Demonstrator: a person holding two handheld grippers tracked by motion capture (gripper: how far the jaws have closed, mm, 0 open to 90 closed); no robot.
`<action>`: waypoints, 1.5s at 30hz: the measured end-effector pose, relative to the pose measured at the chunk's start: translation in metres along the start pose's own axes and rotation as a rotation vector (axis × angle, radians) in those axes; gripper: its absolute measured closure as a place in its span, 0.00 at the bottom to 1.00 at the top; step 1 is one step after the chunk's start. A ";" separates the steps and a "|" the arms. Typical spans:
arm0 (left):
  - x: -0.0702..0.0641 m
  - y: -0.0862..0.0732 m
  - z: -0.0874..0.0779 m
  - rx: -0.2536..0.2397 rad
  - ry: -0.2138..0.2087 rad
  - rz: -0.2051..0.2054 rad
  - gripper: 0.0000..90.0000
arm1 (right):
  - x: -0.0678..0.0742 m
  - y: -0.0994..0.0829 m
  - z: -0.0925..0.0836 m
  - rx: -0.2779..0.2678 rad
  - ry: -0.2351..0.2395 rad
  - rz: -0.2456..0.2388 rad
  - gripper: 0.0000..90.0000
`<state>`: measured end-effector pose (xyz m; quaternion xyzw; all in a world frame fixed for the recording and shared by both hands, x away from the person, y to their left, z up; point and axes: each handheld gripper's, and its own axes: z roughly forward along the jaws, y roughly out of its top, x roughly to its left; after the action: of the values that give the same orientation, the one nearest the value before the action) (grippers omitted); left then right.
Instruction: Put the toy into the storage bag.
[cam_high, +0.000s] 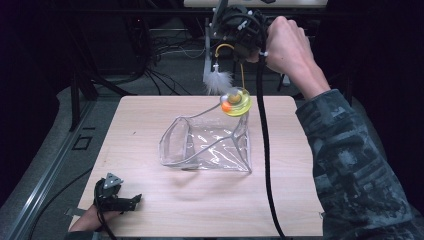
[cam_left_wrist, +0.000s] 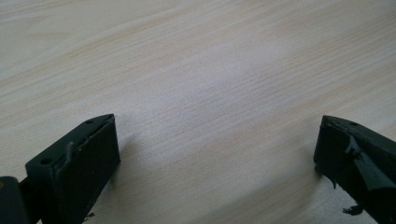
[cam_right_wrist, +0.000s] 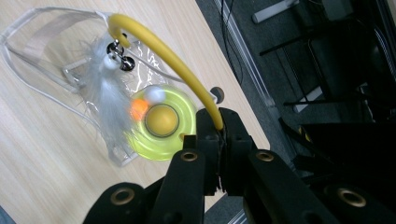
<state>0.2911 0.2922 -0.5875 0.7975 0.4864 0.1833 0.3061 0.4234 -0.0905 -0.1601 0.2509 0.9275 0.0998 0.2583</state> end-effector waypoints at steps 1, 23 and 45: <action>0.000 0.000 0.000 0.000 0.001 0.000 0.00 | 0.002 0.001 0.001 -0.007 0.003 0.000 0.98; 0.000 0.000 0.000 0.006 -0.008 0.003 0.00 | 0.032 0.013 0.039 -0.002 0.072 -0.047 0.98; 0.000 0.000 0.000 0.005 -0.008 0.004 0.00 | 0.046 0.007 0.086 0.047 0.130 -0.056 0.98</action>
<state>0.2910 0.2918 -0.5871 0.7999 0.4842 0.1793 0.3058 0.4380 -0.0558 -0.2498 0.2239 0.9511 0.0866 0.1942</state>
